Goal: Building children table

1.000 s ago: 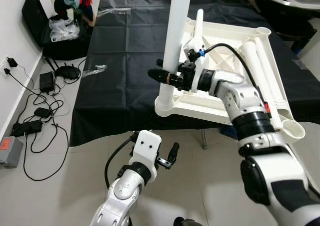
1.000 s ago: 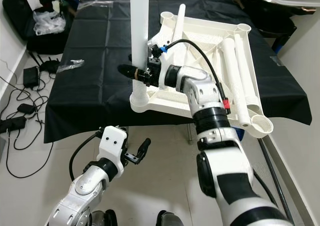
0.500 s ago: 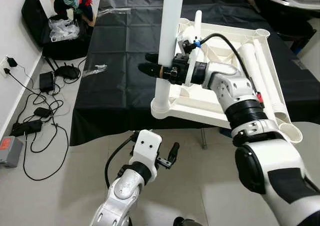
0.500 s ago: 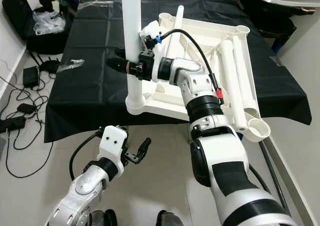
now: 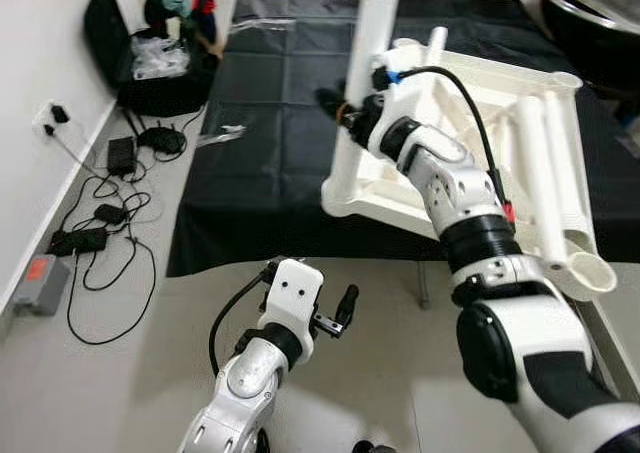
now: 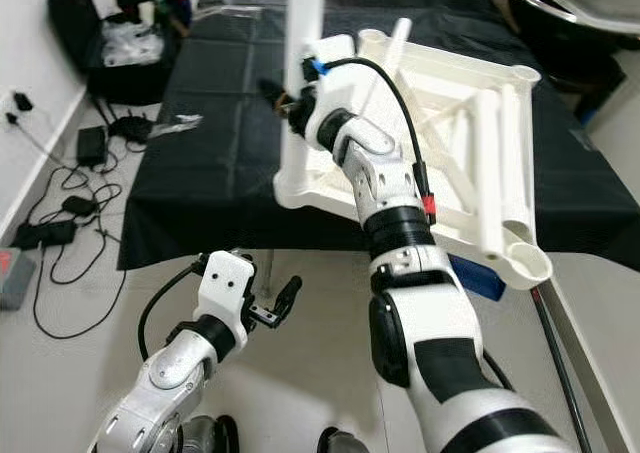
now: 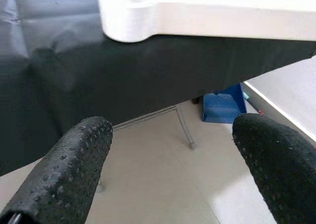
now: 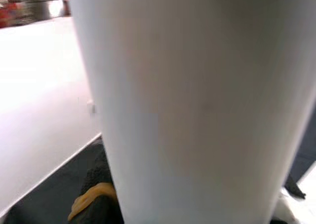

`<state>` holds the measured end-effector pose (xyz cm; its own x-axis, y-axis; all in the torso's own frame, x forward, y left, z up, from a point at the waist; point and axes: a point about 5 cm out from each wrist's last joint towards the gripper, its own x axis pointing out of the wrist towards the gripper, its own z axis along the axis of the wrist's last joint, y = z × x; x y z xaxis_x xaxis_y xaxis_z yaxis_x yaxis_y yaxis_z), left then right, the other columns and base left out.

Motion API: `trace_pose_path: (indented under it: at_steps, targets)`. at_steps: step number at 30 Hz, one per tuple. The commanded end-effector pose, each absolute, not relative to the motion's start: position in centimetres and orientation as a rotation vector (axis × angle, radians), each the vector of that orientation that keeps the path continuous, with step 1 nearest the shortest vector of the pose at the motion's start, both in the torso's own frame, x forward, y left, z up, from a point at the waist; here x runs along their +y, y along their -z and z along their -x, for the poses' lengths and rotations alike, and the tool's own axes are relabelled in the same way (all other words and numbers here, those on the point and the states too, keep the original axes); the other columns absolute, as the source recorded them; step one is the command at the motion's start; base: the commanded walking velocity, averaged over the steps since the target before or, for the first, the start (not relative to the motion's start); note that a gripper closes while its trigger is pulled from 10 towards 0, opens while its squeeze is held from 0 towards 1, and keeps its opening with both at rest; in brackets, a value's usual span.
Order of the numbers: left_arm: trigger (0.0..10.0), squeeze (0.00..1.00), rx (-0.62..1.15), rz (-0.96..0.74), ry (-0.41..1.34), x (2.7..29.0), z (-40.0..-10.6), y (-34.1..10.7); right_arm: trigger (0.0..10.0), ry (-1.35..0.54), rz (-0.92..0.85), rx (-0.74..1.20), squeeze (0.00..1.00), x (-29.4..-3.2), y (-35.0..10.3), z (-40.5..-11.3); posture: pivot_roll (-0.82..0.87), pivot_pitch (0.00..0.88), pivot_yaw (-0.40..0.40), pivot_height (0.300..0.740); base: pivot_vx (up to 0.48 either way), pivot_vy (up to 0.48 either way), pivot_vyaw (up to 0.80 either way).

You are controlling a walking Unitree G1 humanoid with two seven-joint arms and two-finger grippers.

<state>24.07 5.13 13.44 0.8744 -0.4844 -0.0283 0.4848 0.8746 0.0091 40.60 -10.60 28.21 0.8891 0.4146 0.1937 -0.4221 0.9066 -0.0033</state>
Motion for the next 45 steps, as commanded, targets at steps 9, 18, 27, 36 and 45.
trace_pose_path:
  at_steps: [9,18,27,36,45]
  targets:
    - [10.0,0.00,0.043,-0.039,0.508,5.3,-24.0,-13.1,0.0,0.147,-0.188,-0.217,0.00,-11.5,-26.3,-37.8,0.13,0.191,-0.055,0.740,0.000,0.000,0.00]
    - [10.0,0.00,0.044,-0.033,0.502,5.4,-24.1,-13.2,10.0,0.078,-0.199,-0.166,1.00,-9.0,-26.4,-37.8,0.13,0.200,-0.059,0.740,0.000,0.000,0.00]
    - [10.0,0.00,0.045,-0.030,0.502,5.3,-24.2,-13.3,10.0,-0.057,-0.142,-0.183,0.00,-10.1,-27.3,-38.5,0.13,0.205,-0.056,0.740,0.000,0.000,0.00]
    - [10.0,0.00,0.047,-0.028,0.501,5.3,-24.2,-13.3,10.0,-0.657,0.010,-0.090,0.00,-10.6,-27.7,-38.5,0.13,0.200,-0.057,0.740,0.000,0.000,0.00]
    - [10.0,0.00,0.049,-0.033,0.502,5.3,-24.0,-13.1,10.0,-0.961,0.046,-0.135,0.00,-12.1,-29.7,-38.4,0.14,0.191,-0.058,0.740,0.000,0.000,0.00]
